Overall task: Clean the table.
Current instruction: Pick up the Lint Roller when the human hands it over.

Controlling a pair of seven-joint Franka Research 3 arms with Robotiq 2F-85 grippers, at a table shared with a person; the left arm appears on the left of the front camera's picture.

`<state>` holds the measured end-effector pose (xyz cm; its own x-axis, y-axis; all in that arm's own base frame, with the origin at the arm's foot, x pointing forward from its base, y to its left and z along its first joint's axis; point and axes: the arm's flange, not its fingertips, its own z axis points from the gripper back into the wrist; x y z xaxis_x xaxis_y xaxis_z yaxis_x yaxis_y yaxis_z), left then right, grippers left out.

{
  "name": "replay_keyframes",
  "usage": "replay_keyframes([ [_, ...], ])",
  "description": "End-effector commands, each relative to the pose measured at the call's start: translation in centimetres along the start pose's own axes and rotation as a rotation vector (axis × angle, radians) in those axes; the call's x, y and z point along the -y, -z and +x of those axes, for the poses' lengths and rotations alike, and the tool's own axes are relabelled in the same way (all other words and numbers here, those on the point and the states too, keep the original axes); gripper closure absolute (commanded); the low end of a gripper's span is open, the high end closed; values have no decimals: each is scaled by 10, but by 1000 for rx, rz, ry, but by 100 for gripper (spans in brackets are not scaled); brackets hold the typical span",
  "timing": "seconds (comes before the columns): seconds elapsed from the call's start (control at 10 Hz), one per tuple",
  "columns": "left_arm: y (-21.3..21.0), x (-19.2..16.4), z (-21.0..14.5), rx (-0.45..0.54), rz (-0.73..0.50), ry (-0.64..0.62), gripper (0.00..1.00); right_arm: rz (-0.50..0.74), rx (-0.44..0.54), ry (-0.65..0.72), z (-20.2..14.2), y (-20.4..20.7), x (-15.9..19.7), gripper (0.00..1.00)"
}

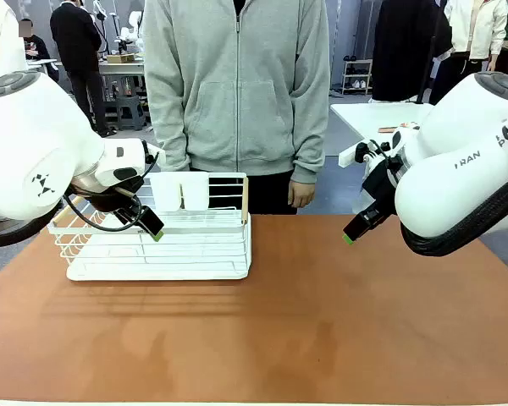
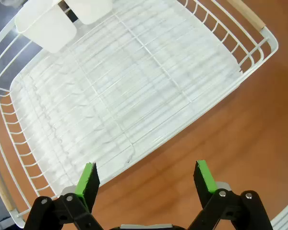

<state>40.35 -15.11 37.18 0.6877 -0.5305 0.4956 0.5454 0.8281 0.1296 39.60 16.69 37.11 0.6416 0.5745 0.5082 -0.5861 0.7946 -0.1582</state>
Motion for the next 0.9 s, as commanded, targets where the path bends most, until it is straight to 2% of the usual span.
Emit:
replay_keyframes([
  [0.0, 0, 0, 0, 0, 0, 0, 0, 0, 0, 0, 0, 0, 0, 0],
  [0.8, 0, 0, 0, 0, 0, 0, 0, 0, 0, 0, 0, 0, 0, 0],
])
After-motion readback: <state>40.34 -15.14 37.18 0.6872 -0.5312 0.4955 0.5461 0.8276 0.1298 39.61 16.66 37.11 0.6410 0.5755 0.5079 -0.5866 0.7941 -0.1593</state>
